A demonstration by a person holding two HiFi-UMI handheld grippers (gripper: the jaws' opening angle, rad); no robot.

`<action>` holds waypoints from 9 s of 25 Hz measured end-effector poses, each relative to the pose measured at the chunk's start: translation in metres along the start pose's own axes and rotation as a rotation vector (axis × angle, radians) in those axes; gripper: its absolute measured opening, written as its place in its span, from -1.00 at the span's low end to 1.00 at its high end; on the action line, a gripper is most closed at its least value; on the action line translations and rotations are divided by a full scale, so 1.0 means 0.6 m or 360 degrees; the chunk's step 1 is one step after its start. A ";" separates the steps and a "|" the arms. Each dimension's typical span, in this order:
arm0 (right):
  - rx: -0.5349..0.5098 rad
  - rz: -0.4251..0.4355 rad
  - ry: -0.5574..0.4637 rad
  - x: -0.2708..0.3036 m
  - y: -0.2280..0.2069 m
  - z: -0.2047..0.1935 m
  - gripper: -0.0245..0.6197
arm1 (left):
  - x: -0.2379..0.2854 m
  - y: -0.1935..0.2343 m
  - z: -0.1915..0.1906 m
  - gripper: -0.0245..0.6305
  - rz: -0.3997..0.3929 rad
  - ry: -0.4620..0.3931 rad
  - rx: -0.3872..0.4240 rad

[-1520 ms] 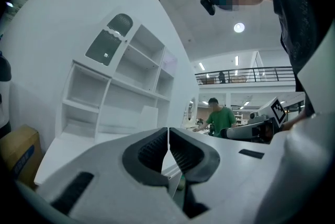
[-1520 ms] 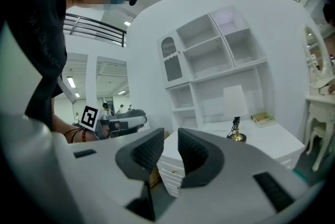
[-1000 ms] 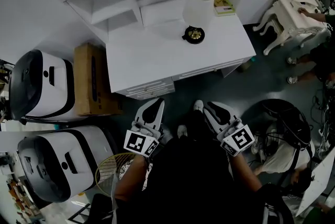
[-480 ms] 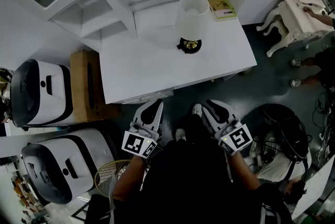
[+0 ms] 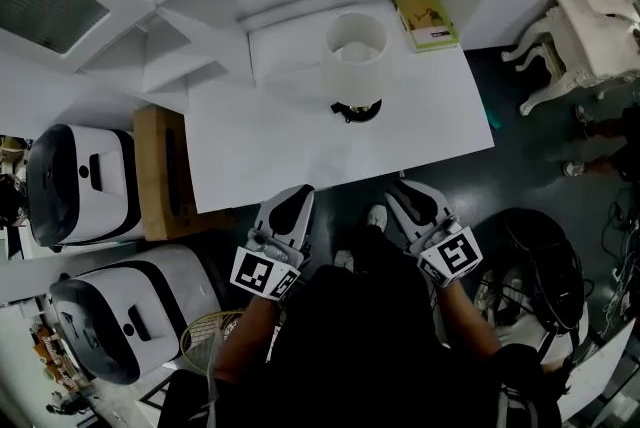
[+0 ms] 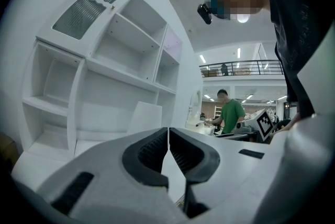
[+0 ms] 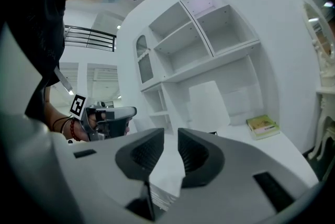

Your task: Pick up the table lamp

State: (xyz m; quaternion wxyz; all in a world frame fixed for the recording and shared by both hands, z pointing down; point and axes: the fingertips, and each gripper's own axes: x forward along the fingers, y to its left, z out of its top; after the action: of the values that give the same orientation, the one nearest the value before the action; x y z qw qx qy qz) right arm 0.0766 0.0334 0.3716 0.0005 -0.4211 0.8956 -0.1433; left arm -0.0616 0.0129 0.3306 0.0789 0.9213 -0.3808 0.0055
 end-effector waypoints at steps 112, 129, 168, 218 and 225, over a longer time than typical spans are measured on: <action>-0.0467 -0.0083 0.0337 0.427 -0.306 -0.265 -0.45 | 0.099 0.153 -0.269 -0.85 0.0115 0.0275 -0.0091; -0.0395 -0.0032 0.0391 0.415 -0.306 -0.264 -0.49 | 0.090 0.166 -0.259 -0.85 0.0174 0.0276 -0.0078; -0.0388 -0.0009 0.0387 0.360 -0.253 -0.109 -0.49 | 0.088 0.187 -0.160 -0.85 0.0181 0.0151 -0.0086; -0.0409 0.0089 0.0401 0.235 -0.118 0.032 -0.49 | 0.067 0.185 -0.068 -0.85 0.0121 0.0058 0.0014; -0.0413 0.0103 0.0392 0.224 -0.113 0.036 -0.49 | 0.062 0.177 -0.068 -0.85 0.0140 0.0055 0.0016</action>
State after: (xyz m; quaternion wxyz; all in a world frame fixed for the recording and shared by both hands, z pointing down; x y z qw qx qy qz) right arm 0.0436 -0.1145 0.3846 -0.1589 -0.3677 0.9130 -0.0769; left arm -0.1077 -0.0810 0.3883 0.0807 0.9038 -0.4194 0.0268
